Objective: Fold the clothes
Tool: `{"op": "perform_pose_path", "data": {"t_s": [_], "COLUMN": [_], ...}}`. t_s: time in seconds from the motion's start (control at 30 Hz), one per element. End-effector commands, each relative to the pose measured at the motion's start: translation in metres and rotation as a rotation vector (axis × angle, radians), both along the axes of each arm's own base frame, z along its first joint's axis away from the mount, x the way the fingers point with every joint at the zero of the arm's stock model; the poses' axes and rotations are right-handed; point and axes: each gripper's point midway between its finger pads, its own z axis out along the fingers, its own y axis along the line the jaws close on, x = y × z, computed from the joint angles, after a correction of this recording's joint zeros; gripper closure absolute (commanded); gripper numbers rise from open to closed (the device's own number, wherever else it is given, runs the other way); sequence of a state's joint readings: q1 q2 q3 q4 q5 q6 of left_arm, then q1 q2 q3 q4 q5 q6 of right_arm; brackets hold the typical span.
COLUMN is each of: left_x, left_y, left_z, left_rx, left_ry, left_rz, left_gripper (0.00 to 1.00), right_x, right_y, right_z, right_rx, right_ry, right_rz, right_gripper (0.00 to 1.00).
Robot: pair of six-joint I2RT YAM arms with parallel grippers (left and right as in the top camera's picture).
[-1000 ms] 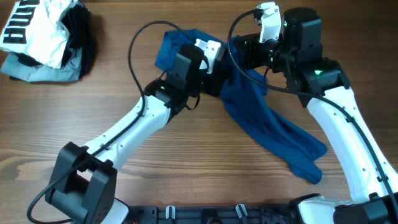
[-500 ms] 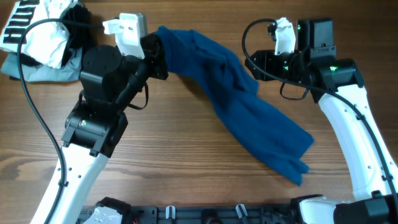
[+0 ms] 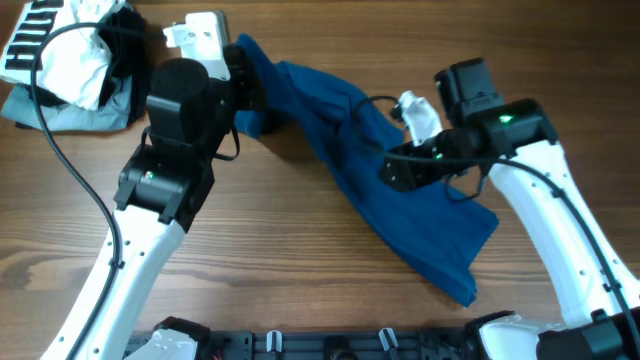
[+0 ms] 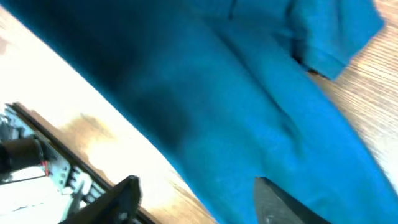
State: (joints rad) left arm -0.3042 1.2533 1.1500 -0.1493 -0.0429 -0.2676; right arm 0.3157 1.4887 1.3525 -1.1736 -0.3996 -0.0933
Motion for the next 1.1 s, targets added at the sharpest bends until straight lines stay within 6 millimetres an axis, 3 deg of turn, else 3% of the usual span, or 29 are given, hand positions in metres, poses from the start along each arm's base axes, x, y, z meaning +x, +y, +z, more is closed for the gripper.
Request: {"op": "perform_pose_path", "data": {"t_s": [0.0, 0.13, 0.23, 0.37, 0.43, 0.5, 0.73, 0.9, 1.07], "left_x": [0.014, 0.018, 0.018, 0.018, 0.017, 0.018, 0.014, 0.010, 0.009], "left_y": [0.034, 0.040, 0.039, 0.039, 0.039, 0.044, 0.095, 0.119, 0.126], "left_z": [0.002, -0.004, -0.005, -0.005, -0.006, -0.005, 0.011, 0.005, -0.001], "left_rx": [0.014, 0.017, 0.013, 0.014, 0.015, 0.015, 0.007, 0.013, 0.018], "left_ry": [-0.010, 0.004, 0.008, 0.009, 0.013, 0.011, -0.023, 0.008, 0.032], "left_rz": [0.110, 0.125, 0.119, 0.119, 0.120, 0.130, 0.247, 0.303, 0.319], "left_gripper": [0.96, 0.96, 0.96, 0.96, 0.96, 0.96, 0.96, 0.96, 0.96], "right_x": [-0.010, 0.000, 0.011, 0.014, 0.017, 0.023, 0.044, 0.055, 0.060], "right_y": [0.019, 0.054, 0.064, 0.071, 0.053, 0.028, -0.034, -0.056, -0.068], "right_z": [-0.021, -0.030, -0.055, -0.088, -0.103, -0.103, -0.103, -0.106, -0.110], "right_rx": [-0.122, -0.204, -0.302, -0.344, -0.442, -0.527, -0.585, -0.542, -0.479], "right_ry": [-0.031, -0.189, -0.263, -0.212, -0.193, -0.202, -0.138, -0.087, -0.042], "right_rz": [0.054, 0.044, -0.036, -0.052, -0.158, -0.301, -0.417, -0.466, -0.468], "right_gripper": [0.29, 0.22, 0.21, 0.24, 0.30, 0.31, 0.31, 0.32, 0.40]}}
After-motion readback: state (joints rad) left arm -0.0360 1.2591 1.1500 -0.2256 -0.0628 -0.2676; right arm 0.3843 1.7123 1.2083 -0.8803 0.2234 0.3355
